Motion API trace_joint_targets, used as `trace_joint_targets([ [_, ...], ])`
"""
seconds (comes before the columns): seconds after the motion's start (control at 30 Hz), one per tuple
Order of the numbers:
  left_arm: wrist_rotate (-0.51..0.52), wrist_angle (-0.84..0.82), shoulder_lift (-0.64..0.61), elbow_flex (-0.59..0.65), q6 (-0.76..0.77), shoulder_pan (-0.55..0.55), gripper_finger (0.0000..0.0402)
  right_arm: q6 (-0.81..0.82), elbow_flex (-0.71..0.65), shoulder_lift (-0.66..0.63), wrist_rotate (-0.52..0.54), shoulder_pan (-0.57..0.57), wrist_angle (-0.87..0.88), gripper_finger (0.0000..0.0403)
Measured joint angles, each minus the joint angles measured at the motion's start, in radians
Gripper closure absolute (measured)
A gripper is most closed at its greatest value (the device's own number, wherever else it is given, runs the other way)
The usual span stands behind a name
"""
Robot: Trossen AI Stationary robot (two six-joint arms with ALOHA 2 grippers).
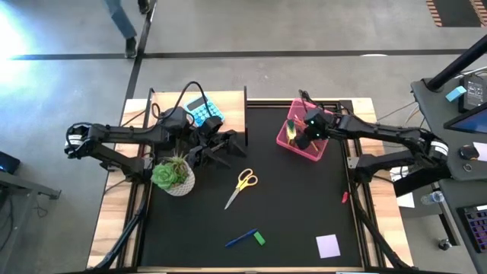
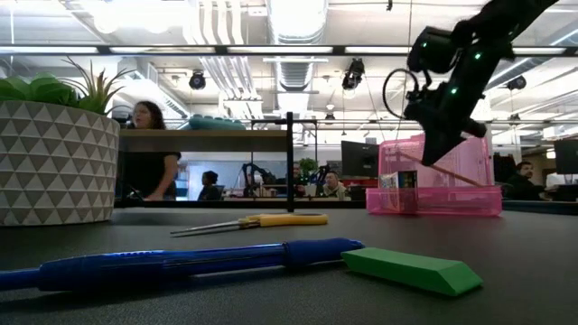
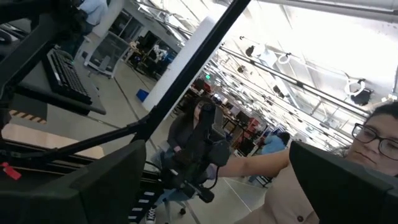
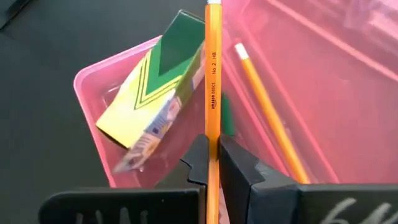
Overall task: Pack school essentials
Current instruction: Put the yellow pencil into the pink supply box
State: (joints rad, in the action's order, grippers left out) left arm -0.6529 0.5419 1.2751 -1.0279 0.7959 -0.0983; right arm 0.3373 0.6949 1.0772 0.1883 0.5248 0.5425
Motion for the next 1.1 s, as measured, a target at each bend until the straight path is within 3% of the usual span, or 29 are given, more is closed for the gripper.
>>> trace_joint_targets([
  [0.33, -0.001, -0.001, 0.000, 0.001, 0.001, -0.007, 0.0022, -0.036, 0.001, 0.170, -0.012, 0.006, -0.004, 0.0390],
  [0.83, -0.002, -0.001, 0.000, 0.001, 0.001, -0.014, 0.0022, -0.048, 0.002, 0.185, -0.031, 0.006, -0.002, 0.0389],
  [1.1, -0.002, -0.001, 0.000, 0.002, 0.001, -0.014, 0.0022, -0.050, 0.001, 0.185, -0.031, 0.006, -0.002, 0.0331],
])
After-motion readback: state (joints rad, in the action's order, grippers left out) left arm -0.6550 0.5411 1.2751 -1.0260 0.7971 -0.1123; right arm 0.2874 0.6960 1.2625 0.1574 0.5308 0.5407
